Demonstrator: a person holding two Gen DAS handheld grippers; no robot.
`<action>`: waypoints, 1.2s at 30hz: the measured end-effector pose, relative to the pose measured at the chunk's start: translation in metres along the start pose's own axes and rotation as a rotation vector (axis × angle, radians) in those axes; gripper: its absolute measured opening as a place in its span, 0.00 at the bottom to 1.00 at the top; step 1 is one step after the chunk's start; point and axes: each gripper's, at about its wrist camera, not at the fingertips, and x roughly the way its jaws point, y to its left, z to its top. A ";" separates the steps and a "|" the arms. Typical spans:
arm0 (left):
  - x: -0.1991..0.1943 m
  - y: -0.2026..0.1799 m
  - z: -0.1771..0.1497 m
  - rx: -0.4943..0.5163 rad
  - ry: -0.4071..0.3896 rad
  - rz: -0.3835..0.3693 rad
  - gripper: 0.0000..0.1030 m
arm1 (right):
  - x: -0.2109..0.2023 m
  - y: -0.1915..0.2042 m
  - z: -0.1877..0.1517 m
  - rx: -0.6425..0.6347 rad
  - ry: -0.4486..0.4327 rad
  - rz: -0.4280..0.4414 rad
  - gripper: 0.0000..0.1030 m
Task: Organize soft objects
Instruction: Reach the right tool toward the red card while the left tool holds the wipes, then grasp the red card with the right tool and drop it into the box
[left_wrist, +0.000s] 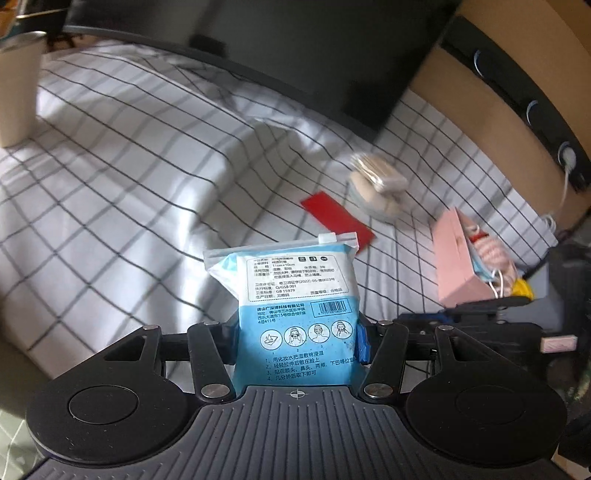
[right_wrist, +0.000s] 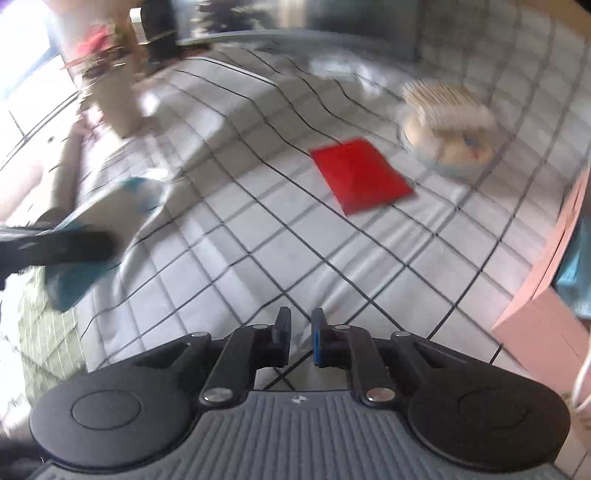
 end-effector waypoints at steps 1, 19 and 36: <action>0.005 -0.003 0.000 0.006 0.010 -0.006 0.57 | -0.002 0.003 0.003 -0.036 -0.022 -0.036 0.35; 0.009 0.014 -0.018 -0.098 0.024 -0.035 0.56 | 0.063 -0.025 0.099 0.092 -0.060 0.136 0.76; 0.000 0.043 -0.003 -0.122 0.023 -0.011 0.56 | 0.128 0.022 0.111 0.025 -0.166 -0.176 0.81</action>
